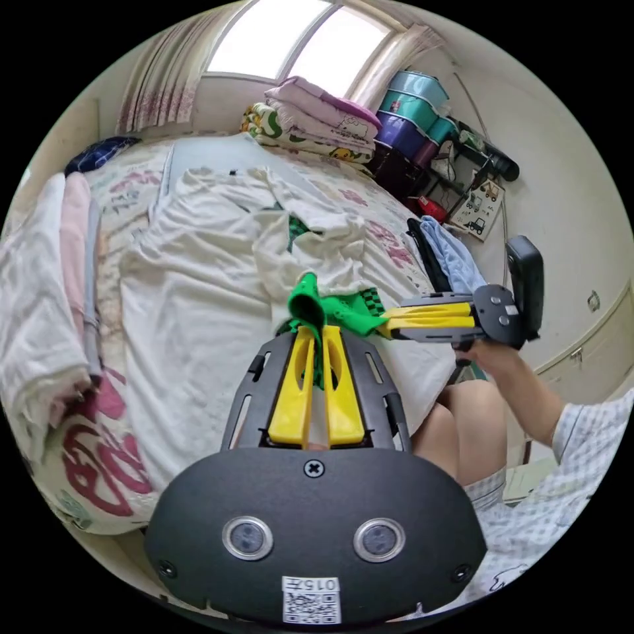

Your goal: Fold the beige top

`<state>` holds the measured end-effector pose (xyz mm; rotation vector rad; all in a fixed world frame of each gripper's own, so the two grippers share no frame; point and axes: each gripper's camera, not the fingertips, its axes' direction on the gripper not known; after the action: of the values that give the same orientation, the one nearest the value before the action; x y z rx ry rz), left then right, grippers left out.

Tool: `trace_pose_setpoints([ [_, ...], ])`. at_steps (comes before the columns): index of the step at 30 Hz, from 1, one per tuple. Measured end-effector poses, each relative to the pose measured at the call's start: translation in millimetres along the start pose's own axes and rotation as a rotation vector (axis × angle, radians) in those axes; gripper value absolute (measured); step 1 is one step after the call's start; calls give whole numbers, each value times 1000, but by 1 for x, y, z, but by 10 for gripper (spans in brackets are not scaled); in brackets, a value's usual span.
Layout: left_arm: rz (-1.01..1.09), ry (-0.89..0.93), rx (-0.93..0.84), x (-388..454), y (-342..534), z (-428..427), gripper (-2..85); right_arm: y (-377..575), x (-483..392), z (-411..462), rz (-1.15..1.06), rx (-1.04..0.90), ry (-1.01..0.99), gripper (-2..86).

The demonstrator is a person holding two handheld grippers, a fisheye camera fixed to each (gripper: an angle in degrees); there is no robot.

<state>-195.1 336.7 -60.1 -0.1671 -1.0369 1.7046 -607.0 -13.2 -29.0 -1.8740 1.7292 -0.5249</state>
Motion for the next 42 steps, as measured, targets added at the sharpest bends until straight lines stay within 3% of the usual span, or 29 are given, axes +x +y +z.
trace_pose_setpoints([
  [4,7,-175,192,-70,-57,-149,2,-29,168,-132,258,102,172,3],
  [6,-212,-400,505,-132,-60,-274,9,-26,292,-234,559,145,492,19],
  [8,-338,-630,686,-158,-42,-338,21,-5,355,-305,771,189,591,37],
  [9,-427,-681,706,-173,-28,-362,50,17,377,-342,887,270,574,52],
  [11,-421,-607,709,-183,0,-373,72,46,385,-369,915,406,440,57],
  [13,-383,-538,698,-179,38,-358,69,65,377,-361,848,445,335,58],
  [16,-299,-404,585,-170,101,-292,47,86,350,-302,758,273,175,60],
  [20,-321,-217,312,-170,175,-183,53,127,291,-239,695,160,-91,71],
  [23,-404,-126,151,-177,220,-126,74,152,261,-232,688,109,-180,82],
  [29,-481,113,37,-188,262,-61,97,186,240,-267,689,39,-328,98],
  [33,-423,125,36,-186,256,-37,49,200,240,-283,729,25,-453,80],
  [36,-443,99,39,-190,253,-36,4,209,246,-308,778,63,-440,47],
  [42,-397,103,85,-169,263,-80,-5,230,244,-370,775,114,-389,0],
])
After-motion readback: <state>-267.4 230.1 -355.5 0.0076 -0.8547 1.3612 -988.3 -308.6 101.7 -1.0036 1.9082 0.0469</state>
